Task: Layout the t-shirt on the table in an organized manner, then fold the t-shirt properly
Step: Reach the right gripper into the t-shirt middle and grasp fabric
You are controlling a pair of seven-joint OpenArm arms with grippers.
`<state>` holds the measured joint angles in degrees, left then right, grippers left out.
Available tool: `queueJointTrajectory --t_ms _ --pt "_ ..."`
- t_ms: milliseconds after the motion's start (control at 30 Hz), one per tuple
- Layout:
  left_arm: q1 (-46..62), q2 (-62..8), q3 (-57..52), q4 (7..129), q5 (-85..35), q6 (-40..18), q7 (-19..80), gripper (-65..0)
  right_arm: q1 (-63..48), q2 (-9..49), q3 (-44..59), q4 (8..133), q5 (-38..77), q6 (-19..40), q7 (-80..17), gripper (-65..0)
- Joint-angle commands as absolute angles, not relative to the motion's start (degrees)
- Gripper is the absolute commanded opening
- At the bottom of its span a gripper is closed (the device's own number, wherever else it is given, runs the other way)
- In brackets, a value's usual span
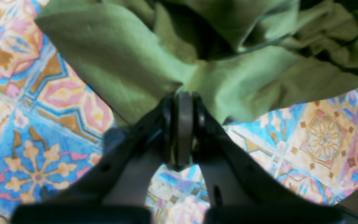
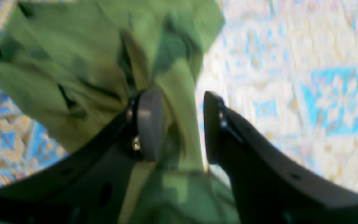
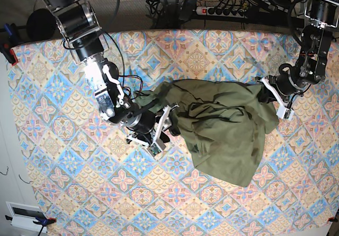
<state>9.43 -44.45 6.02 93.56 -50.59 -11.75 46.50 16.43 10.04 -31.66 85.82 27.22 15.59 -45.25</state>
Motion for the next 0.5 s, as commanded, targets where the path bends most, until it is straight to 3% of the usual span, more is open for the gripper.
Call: queueJointTrajectory --t_ms 0,467 --pt "8.75 -45.49 5.32 94.37 -51.03 -11.91 45.49 -65.0 17.98 9.54 -31.60 86.11 27.65 15.69 -43.74 -42.9" --pt "9.19 -45.49 5.41 96.75 -51.03 -11.91 45.76 -65.0 17.98 8.48 -31.69 74.07 27.56 15.69 -43.12 -42.8"
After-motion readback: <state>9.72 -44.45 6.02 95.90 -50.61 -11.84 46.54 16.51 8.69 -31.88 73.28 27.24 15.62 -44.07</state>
